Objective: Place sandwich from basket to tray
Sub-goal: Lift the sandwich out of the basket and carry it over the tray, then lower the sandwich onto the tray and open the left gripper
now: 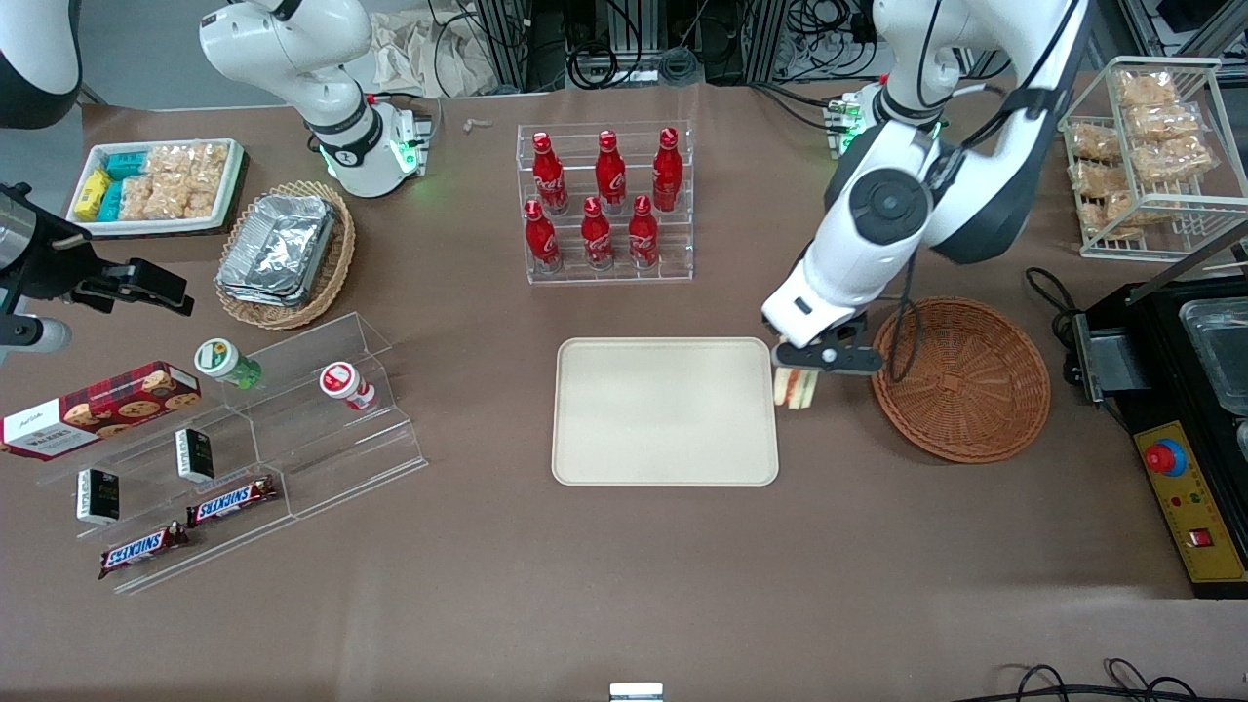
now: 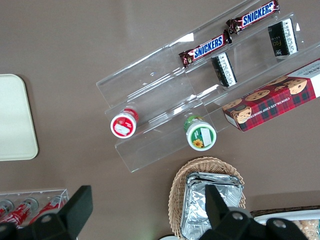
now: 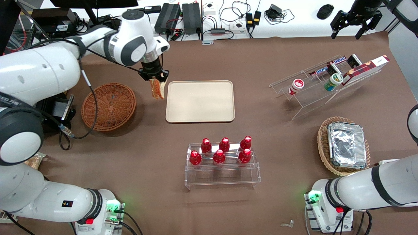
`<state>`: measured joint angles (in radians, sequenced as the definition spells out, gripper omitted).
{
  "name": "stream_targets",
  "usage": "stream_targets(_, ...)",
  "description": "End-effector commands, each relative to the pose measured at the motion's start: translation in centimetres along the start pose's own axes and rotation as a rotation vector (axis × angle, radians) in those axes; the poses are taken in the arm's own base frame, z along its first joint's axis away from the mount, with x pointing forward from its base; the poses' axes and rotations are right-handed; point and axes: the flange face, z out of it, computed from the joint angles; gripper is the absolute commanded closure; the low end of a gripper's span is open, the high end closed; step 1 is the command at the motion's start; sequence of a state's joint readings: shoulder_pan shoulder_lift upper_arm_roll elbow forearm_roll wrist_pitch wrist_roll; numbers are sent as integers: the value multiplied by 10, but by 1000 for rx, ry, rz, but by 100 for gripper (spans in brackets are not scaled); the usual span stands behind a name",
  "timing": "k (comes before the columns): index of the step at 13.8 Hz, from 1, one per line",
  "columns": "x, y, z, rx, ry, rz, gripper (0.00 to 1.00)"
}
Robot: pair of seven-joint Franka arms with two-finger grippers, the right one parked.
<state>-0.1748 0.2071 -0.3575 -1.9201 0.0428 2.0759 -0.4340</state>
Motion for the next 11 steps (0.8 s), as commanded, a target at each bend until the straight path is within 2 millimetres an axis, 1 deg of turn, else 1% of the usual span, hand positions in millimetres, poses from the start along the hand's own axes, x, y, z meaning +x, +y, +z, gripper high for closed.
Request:
stream_targets(1, 26, 21, 28, 41, 22, -72, 100)
stream_targets(2, 33, 26, 44, 59, 22, -97, 100)
stream_targets(3, 36, 40, 60, 80, 23, -75, 100)
stream_targets(4, 42, 43, 71, 81, 24, -72, 100)
stream_targets(7, 51, 45, 98, 50, 27, -73, 100)
stream_targets(11, 56, 47, 133, 24, 22, -79, 100)
